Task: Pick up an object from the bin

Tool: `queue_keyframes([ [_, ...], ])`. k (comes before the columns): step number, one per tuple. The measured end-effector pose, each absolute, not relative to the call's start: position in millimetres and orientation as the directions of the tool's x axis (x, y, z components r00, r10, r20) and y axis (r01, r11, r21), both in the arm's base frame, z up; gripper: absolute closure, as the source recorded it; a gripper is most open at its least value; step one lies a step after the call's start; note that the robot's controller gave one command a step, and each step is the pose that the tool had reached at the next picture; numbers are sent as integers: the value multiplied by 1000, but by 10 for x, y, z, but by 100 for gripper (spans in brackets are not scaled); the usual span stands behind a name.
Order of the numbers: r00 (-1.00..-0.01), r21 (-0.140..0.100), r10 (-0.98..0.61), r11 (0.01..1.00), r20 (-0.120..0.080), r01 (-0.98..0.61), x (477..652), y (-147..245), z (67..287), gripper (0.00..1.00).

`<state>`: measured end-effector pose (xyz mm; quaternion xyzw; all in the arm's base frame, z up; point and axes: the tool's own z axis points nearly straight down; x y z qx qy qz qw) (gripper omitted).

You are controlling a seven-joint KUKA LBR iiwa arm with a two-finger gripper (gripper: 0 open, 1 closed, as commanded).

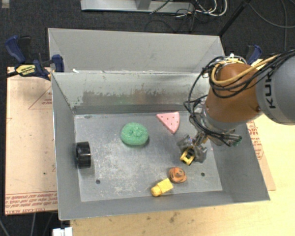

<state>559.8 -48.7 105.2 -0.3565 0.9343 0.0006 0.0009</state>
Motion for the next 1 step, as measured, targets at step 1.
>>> queue_keyframes([
  [1, -746, 5, -666, 746, 2, -666, 5584, -481, 1189, 100],
])
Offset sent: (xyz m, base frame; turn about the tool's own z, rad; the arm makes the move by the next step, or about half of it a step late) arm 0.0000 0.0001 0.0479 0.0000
